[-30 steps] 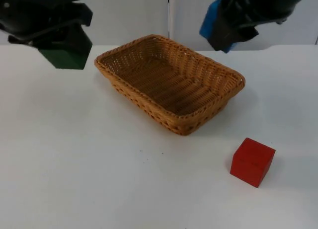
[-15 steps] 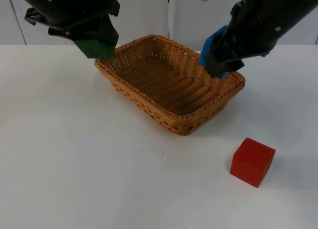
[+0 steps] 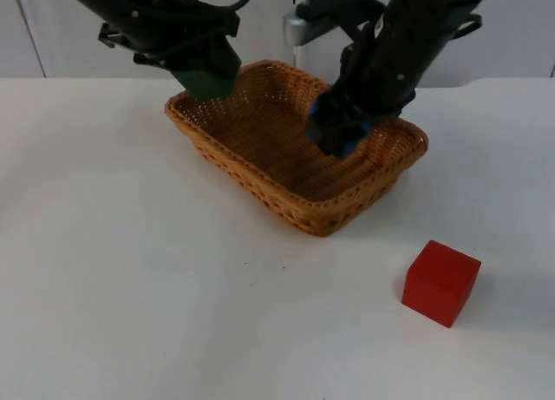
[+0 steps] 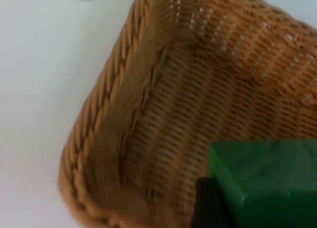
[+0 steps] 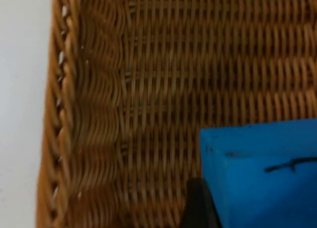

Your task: Pick up one cube with each hand and place exactly two cubes into the same basket, leaving the remaining cube outside.

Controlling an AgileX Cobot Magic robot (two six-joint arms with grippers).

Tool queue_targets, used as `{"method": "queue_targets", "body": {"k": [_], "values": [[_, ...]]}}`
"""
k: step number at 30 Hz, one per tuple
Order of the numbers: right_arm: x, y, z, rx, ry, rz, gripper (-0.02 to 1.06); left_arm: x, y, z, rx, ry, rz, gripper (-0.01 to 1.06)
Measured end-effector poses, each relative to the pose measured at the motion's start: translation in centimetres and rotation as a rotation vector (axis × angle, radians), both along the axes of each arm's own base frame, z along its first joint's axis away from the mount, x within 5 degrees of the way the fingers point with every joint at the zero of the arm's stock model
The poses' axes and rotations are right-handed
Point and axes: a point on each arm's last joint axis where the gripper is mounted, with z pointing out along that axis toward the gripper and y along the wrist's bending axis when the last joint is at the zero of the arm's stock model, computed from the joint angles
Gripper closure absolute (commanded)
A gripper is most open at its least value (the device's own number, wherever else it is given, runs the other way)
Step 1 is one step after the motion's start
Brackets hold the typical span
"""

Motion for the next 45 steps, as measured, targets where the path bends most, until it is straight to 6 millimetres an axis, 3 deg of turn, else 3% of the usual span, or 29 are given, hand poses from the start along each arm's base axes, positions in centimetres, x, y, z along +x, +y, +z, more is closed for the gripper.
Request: {"method": "queue_targets", "body": {"k": [6, 24, 30, 38, 45], "values": [[0.5, 0.5, -1.7, 0.020, 0.008, -0.010, 1.05, 1.5, -0.4, -1.8, -0.011, 0.004, -0.003, 1.05], [1.8, 1.3, -1.0, 0.133, -0.131, -0.033, 1.05, 1.8, -0.9, -6.6, -0.053, 0.076, -0.015, 1.05], [1.8, 1.3, -1.2, 0.132, -0.129, -0.033, 1.05, 1.9, -0.9, -6.7, -0.056, 0.076, -0.012, 1.05], [1.8, 1.3, -4.5, 0.101, -0.073, -0.036, 1.05, 1.9, -0.9, -6.6, -0.057, 0.074, -0.012, 1.05], [1.8, 1.3, -4.6, 0.098, -0.069, -0.036, 1.03, 1.8, -0.9, -6.6, -0.058, 0.080, -0.016, 1.05]]}}
